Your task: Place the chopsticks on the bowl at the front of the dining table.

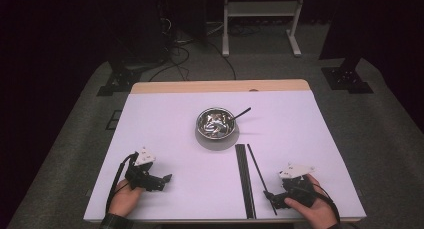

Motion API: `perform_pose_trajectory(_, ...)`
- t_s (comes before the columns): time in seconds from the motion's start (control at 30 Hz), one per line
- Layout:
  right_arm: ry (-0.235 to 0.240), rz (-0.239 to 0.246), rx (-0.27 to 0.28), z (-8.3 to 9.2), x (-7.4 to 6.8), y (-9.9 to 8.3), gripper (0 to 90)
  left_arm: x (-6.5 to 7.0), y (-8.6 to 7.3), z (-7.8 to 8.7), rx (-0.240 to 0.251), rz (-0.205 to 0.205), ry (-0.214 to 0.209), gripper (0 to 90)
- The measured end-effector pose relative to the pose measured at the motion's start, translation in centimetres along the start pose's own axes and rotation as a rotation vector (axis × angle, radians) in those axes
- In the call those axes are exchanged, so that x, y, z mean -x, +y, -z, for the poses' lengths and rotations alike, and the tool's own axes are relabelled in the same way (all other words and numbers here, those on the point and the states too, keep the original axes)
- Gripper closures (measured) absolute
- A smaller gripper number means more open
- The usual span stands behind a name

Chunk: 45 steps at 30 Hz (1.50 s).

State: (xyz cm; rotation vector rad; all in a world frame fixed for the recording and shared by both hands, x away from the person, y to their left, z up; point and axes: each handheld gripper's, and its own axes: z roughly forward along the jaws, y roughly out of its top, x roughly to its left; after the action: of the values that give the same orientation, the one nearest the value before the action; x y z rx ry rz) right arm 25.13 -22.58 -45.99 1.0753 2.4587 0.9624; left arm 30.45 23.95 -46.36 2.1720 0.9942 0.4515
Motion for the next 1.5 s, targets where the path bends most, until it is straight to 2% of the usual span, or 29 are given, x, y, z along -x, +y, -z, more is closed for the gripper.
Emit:
perform_pose_trajectory(1.17, -0.065, -0.062, -0.016, 0.9, 3.0, -0.9, 9.0, 0.0, 0.0, 0.0, 0.0, 0.0, 0.0, 0.0)
perform_pose_trajectory(1.5, -0.101, -0.087, -0.012, 1.5, 4.4, -1.4, 9.1, 0.0, 0.0, 0.0, 0.0, 0.0, 0.0, 0.0)
